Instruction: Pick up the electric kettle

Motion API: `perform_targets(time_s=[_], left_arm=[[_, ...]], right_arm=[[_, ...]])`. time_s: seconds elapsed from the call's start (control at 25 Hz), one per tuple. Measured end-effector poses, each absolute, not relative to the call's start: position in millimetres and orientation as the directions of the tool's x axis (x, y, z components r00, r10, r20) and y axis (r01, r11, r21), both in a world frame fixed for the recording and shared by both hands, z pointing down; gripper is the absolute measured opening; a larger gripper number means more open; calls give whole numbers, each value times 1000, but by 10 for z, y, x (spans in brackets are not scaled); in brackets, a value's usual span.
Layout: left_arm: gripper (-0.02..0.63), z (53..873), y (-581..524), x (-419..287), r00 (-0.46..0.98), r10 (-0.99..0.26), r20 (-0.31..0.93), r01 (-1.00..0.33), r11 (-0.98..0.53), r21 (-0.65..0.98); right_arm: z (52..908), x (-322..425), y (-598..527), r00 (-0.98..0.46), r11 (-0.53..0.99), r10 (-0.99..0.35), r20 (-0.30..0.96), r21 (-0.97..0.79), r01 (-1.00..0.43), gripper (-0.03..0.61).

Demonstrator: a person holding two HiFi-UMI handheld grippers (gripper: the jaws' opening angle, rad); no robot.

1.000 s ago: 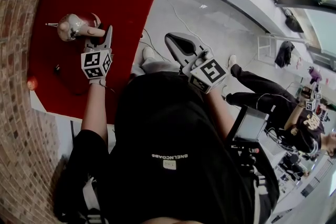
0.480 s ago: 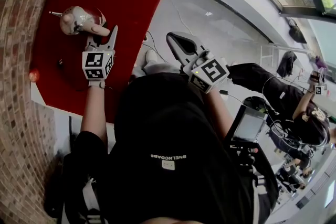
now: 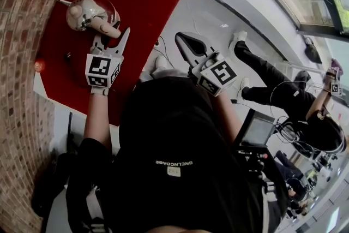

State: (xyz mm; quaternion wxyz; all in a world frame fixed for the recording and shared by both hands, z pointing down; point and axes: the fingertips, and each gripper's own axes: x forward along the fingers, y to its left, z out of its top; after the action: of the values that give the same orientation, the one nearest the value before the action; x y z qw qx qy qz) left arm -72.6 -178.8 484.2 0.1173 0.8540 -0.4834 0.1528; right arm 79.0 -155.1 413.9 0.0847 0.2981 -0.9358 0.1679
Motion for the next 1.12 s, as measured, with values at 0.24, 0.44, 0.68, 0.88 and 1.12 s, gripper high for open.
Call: perform_targets(time_s=[0.24, 0.44, 0.68, 0.88, 1.12], left_arm=[[132, 4590, -1681, -806, 450, -813, 370, -880, -475, 26], [132, 4394, -1586, -947, 414, -840, 352, -902, -429, 38], [133, 4286, -1408, -1214, 355, -866, 352, -928, -372, 20], [133, 4126, -1236, -1383, 291, -893, 342, -953, -301, 25], [133, 3989, -998, -1548, 211, -914, 348, -975, -223, 5]], right_arm=[[4049, 692, -1587, -836, 794, -497, 233, -268, -546, 6], [3989, 554, -1631, -863, 824, -457, 214, -263, -502, 6], [3975, 232, -1694, -896, 851, -398, 198, -285, -441, 6], [3872, 7, -1688, -927, 885, -328, 180, -283, -369, 6], [3721, -273, -1606, -961, 928, -236, 144, -261, -267, 6]])
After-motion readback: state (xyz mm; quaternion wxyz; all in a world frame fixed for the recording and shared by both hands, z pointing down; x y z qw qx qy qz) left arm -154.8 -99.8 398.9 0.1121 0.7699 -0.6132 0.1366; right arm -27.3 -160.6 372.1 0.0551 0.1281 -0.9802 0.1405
